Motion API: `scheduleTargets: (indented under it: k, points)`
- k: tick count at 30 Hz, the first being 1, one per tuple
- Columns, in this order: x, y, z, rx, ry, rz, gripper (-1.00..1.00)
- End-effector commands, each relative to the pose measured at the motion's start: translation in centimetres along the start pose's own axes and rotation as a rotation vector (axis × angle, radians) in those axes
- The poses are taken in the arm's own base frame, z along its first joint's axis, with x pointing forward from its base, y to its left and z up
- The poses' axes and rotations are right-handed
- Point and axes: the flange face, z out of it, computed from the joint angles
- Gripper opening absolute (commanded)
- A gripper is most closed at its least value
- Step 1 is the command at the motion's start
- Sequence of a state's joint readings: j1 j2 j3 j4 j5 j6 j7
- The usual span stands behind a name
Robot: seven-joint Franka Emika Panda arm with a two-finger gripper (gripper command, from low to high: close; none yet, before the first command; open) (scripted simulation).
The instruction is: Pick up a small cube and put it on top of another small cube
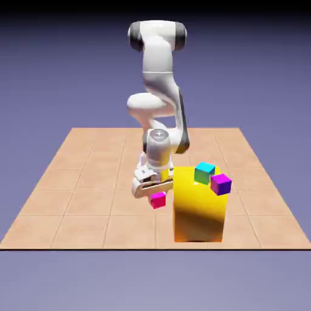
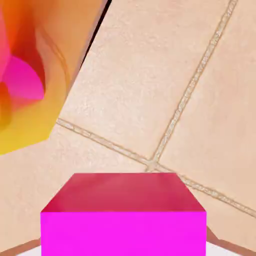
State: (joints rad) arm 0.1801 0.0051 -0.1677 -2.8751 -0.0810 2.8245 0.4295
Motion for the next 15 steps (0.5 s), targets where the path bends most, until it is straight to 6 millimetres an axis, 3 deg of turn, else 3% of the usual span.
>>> scheduleTargets:
  k: [1, 5, 11, 15]
  points:
    - [-0.1, 0.0, -0.8, 0.001, 0.000, 0.000, -1.00]
    - [0.0, 0.5, -1.7, -0.024, -0.015, -0.042, -1.00]
    - [3.2, 0.2, -7.8, -0.162, 0.005, -0.229, -1.00]
    - [5.5, -3.2, -13.2, -0.196, 0.041, -0.358, -1.00]
